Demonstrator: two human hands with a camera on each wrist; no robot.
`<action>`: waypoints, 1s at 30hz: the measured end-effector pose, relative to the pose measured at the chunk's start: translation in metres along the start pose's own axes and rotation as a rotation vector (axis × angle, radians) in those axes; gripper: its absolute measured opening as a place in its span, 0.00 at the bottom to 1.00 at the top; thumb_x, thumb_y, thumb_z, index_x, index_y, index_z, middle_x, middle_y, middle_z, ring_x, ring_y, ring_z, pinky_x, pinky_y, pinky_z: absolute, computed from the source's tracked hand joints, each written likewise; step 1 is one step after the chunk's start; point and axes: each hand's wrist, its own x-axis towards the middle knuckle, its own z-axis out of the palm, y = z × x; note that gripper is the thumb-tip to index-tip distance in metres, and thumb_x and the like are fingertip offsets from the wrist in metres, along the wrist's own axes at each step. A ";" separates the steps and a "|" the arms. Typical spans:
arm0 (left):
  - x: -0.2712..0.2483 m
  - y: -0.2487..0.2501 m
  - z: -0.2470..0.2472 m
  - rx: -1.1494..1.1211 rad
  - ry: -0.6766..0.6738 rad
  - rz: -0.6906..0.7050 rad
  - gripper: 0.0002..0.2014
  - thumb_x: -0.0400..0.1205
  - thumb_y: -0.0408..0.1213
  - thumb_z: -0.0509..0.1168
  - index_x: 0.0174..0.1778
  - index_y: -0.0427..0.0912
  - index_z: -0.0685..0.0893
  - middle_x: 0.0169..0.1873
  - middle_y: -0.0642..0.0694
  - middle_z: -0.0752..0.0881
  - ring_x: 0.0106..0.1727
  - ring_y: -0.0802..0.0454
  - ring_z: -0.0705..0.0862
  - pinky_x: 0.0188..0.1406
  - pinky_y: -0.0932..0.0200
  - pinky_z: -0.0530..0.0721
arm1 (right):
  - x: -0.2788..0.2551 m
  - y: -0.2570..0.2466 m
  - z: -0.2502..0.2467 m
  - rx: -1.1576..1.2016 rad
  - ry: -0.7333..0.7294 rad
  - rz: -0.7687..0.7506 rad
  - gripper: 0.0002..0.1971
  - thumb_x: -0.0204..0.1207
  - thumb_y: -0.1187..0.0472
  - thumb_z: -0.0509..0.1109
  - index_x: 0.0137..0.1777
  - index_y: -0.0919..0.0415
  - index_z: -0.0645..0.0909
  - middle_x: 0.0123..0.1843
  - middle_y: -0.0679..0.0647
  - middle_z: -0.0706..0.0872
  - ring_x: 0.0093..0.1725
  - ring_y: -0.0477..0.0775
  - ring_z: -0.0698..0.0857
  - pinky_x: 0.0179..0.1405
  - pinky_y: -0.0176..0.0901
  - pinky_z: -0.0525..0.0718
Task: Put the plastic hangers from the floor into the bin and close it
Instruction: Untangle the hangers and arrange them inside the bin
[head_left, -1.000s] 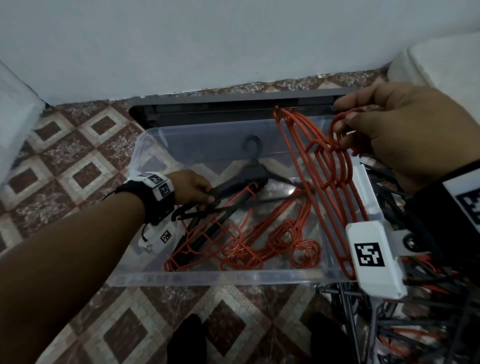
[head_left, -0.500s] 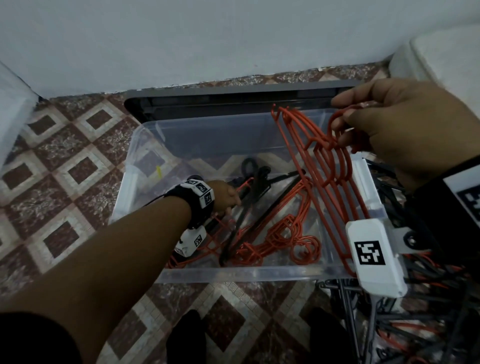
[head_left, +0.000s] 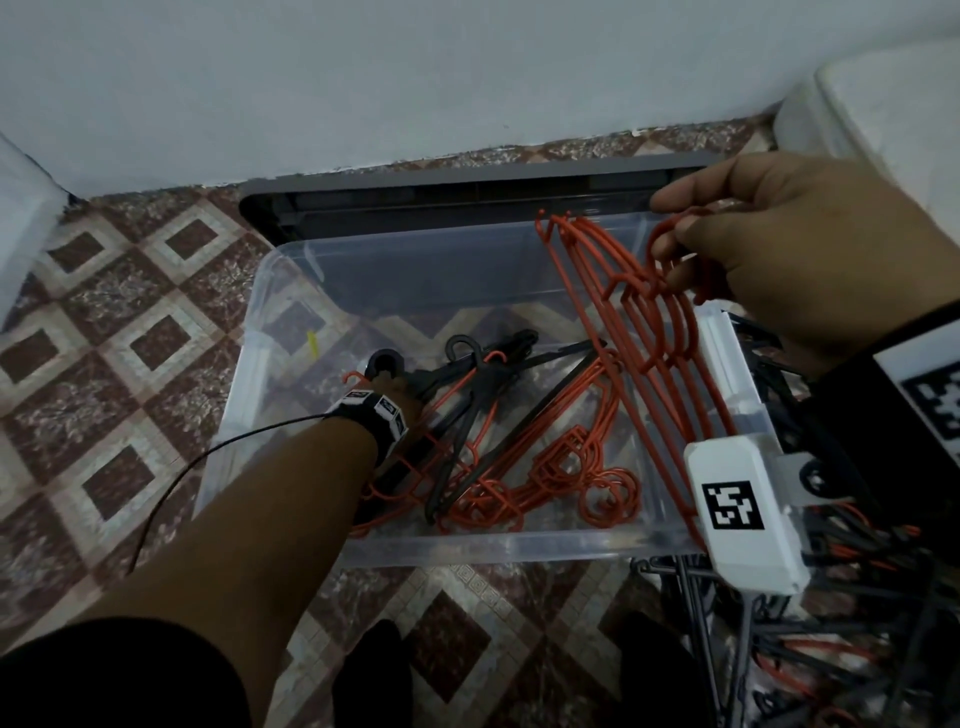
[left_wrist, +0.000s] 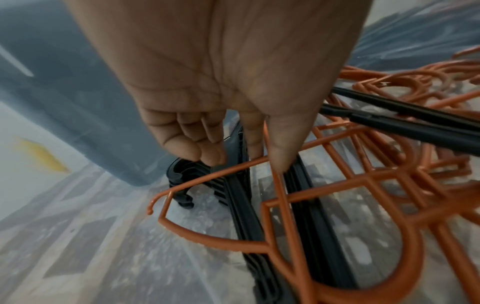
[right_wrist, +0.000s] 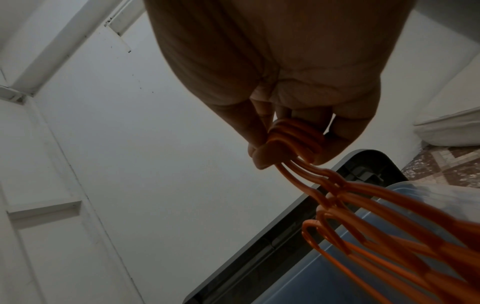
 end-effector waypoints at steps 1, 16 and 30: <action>0.000 0.000 0.000 -0.030 0.017 0.001 0.18 0.82 0.42 0.65 0.68 0.44 0.78 0.68 0.35 0.77 0.64 0.30 0.78 0.58 0.39 0.82 | -0.001 -0.001 0.001 0.000 0.001 -0.005 0.13 0.76 0.69 0.66 0.42 0.51 0.87 0.34 0.53 0.91 0.32 0.52 0.90 0.38 0.48 0.86; -0.002 -0.003 -0.024 -0.397 0.113 0.014 0.22 0.83 0.34 0.62 0.75 0.45 0.75 0.63 0.40 0.85 0.57 0.38 0.86 0.57 0.49 0.84 | 0.004 -0.002 0.004 0.019 0.006 0.007 0.14 0.78 0.72 0.65 0.43 0.52 0.85 0.35 0.56 0.90 0.31 0.53 0.88 0.36 0.47 0.87; -0.161 -0.048 -0.162 -0.593 0.534 -0.190 0.10 0.87 0.44 0.57 0.47 0.42 0.77 0.41 0.41 0.86 0.39 0.43 0.82 0.41 0.52 0.80 | -0.011 -0.022 -0.002 0.006 -0.003 -0.007 0.15 0.77 0.73 0.64 0.40 0.52 0.84 0.37 0.58 0.90 0.29 0.52 0.86 0.33 0.44 0.82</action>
